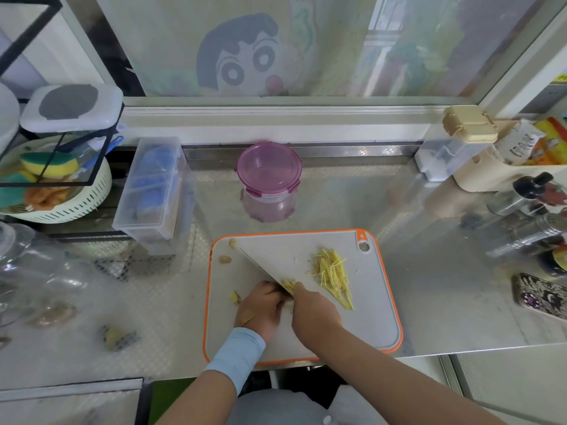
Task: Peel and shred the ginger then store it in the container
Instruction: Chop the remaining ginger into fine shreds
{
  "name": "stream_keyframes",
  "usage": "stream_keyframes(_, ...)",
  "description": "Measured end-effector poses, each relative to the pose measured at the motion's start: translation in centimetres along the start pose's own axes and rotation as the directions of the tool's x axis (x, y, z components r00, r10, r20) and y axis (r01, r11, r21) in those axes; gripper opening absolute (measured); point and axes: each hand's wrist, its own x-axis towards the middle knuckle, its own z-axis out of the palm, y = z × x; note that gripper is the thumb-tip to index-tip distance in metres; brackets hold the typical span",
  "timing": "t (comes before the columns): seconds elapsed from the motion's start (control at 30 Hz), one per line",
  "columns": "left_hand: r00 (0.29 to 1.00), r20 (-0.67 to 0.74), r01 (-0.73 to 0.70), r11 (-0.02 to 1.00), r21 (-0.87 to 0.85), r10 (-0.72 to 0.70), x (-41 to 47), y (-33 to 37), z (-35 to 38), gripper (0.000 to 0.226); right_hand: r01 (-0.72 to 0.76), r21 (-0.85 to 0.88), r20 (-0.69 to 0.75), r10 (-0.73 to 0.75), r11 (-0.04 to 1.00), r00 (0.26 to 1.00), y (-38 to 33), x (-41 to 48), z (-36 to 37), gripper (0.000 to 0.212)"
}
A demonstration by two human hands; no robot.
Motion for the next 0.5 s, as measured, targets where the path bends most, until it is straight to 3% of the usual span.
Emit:
stream_keyframes(0.1,0.998,-0.033,-0.042,0.998,0.038,0.044,0.1,-0.2,0.2,0.014,-0.014,0.008,0.001,0.014,1.0,1.0,0.5,-0.7,0.2,0.037)
stream_keyframes(0.2,0.994,-0.062,-0.09,0.994,0.063,0.094,0.3,-0.3,0.1,0.031,-0.051,-0.004,0.022,0.051,0.999,0.998,1.1,-1.5,0.5,0.037)
stream_keyframes(0.5,0.991,-0.083,-0.106,0.994,0.03,0.108,0.1,-0.6,0.3,0.03,-0.071,-0.012,0.001,0.071,0.997,0.997,0.3,-0.5,0.8,0.031)
